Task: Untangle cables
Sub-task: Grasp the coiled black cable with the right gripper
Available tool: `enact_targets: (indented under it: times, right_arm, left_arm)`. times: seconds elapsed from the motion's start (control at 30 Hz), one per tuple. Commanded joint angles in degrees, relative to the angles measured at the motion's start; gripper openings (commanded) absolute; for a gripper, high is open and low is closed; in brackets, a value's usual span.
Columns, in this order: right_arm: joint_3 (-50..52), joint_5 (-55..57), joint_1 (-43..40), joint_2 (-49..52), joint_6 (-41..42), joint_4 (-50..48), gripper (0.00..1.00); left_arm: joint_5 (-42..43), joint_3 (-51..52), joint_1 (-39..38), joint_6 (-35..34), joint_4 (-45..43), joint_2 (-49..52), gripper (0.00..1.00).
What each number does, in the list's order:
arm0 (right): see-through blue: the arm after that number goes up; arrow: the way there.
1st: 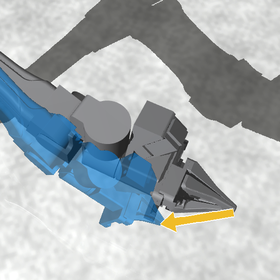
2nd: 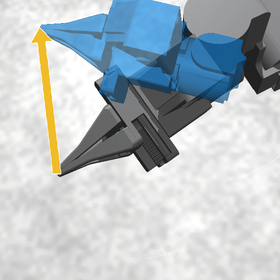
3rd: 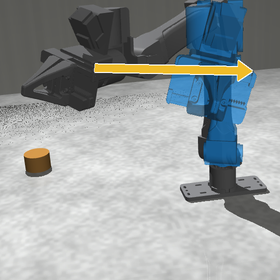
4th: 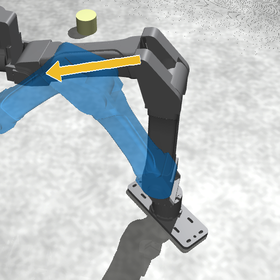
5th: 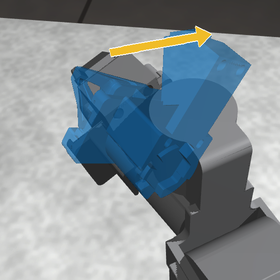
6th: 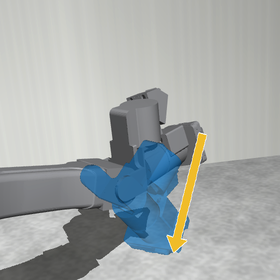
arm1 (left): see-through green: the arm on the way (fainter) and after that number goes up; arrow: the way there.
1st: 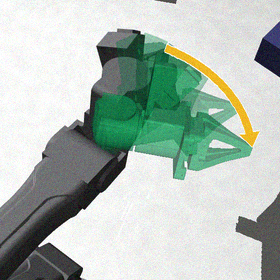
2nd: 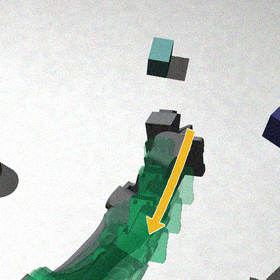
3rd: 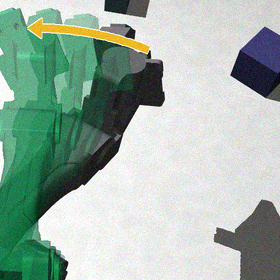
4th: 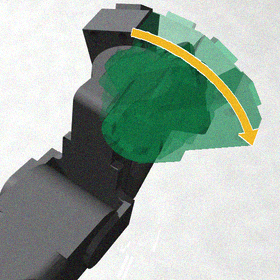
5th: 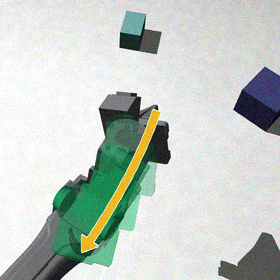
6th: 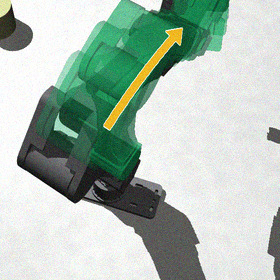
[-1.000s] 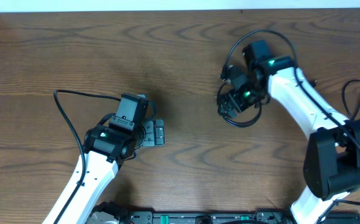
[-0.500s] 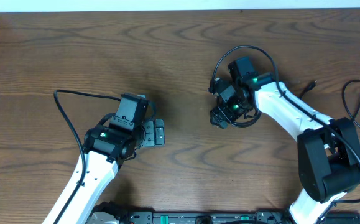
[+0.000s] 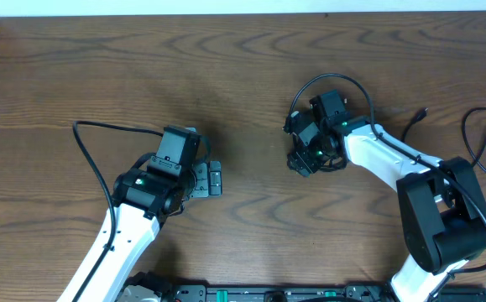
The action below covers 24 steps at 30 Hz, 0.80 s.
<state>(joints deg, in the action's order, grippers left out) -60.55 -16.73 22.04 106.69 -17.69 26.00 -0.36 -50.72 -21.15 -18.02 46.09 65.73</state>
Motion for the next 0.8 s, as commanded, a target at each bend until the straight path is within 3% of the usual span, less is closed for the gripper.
enact_targets:
  times: [0.0, 0.1, 0.2, 0.4, 0.77]
  right_arm:
    - [2.60, 0.11, 0.15, -0.28, -0.17, -1.49, 0.54]
    - [3.04, 0.11, 0.15, -0.28, -0.15, -2.54, 0.32]
    - [3.04, 0.70, 0.13, -0.28, -0.13, -2.97, 0.03]
    - [3.02, 5.64, 0.02, -0.28, 1.95, -6.62, 0.01]
    - [-1.53, 29.77, -5.77, -0.31, 8.55, -17.16, 0.01]
  left_arm:
    - [-0.74, -1.16, 0.24, -0.26, 0.13, -0.48, 1.00]
    - [-0.74, -1.16, 0.24, -0.26, 0.13, -0.48, 1.00]
    - [-0.74, -1.16, 0.24, -0.26, 0.13, -0.48, 1.00]
    - [-0.74, -1.16, 0.24, -0.26, 0.13, -0.48, 1.00]
    - [-0.74, -1.16, 0.24, -0.26, 0.13, -0.48, 1.00]
